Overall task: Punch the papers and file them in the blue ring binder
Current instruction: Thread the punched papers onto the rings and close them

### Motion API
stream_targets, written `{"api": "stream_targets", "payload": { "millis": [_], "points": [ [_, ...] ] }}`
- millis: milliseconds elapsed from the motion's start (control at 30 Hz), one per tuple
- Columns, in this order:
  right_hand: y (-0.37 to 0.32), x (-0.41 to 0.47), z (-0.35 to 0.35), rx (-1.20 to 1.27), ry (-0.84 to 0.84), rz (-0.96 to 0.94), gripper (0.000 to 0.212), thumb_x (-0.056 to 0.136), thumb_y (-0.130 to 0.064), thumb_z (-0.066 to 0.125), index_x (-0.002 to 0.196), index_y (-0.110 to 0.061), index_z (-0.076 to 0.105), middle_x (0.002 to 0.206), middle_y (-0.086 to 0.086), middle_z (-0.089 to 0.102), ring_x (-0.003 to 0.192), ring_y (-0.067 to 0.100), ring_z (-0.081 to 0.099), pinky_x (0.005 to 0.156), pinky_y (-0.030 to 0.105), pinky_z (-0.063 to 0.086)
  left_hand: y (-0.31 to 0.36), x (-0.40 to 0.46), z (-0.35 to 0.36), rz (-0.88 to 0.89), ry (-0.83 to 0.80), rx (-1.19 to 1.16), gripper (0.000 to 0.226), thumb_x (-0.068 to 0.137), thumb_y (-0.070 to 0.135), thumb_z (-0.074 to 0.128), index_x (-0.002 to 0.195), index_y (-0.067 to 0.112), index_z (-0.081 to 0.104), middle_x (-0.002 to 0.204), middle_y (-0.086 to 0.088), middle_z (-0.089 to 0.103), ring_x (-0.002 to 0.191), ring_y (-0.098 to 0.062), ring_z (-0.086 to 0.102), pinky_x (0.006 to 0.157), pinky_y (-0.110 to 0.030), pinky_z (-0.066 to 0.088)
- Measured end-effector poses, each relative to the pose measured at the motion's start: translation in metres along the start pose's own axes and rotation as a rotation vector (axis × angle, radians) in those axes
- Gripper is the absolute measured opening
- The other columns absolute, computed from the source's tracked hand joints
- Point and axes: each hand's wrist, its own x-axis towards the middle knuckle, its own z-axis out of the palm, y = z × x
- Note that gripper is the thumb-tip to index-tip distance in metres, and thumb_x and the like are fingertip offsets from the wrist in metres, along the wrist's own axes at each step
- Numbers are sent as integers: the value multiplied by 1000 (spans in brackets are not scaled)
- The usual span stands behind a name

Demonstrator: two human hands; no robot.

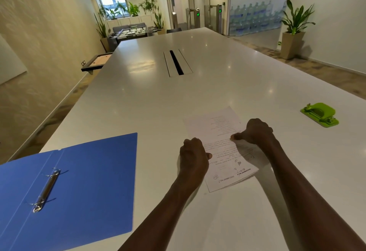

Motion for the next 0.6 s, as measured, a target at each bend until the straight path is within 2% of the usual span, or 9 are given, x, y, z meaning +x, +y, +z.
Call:
{"api": "stream_targets", "payload": {
  "millis": [100,167,300,367,400,433,467,533,600],
  "points": [
    [3,-1,-2,151,62,-3,43,78,-40,75,72,-9,46,92,12,60,83,29,55,69,33,41,3,-1,-1,20,-5,8,15,85,10,63,82,16,50,85,4,60,67,-9,59,70,-34,60],
    [2,-1,-4,191,57,-3,35,79,-28,75,77,-7,47,88,11,56,85,31,56,68,32,40,4,0,-3,16,-29,30,16,85,15,69,88,13,53,84,3,55,79,-18,64,74,-33,58],
    [5,4,-5,293,79,-74,27,77,-18,73,89,3,61,90,16,66,81,33,63,63,32,44,2,11,-11,-82,-103,13,57,72,36,83,109,5,53,112,-10,60,102,-28,63,80,-32,53],
    [7,3,-8,414,100,-133,18,79,-15,71,82,1,63,82,13,64,75,31,61,60,31,42,1,17,-20,-157,-60,-148,83,70,39,85,129,0,41,127,-13,55,116,-29,57,87,-29,47],
    [7,0,-12,505,104,-152,13,81,-14,70,80,-2,63,80,10,64,72,28,60,57,29,41,2,19,-25,-191,-25,-267,98,71,39,84,141,-2,28,136,-15,49,124,-29,52,93,-27,44],
    [7,-2,-16,609,87,-159,8,83,-13,69,83,-5,65,81,7,65,71,24,61,57,28,43,4,22,-30,-221,2,-383,109,72,40,84,147,-3,17,141,-14,46,128,-29,49,100,-29,43],
    [7,-5,-19,715,60,-163,8,85,-12,68,91,-7,68,86,5,69,73,22,64,60,29,47,6,24,-35,-243,17,-488,112,72,41,83,148,-2,14,140,-12,48,126,-28,52,101,-32,46],
    [7,-9,-26,893,-1,-184,18,87,-13,67,104,-8,70,98,6,73,84,25,70,73,36,55,12,28,-47,-252,-5,-693,89,74,43,81,139,3,34,123,-3,63,101,-16,66,78,-25,55],
    [3,-14,-32,990,-6,-240,23,88,-14,66,111,-11,69,105,6,74,89,24,72,76,37,58,19,31,-55,-171,-22,-837,51,82,37,75,123,11,58,105,1,72,80,-6,70,57,-13,52]
  ]
}}
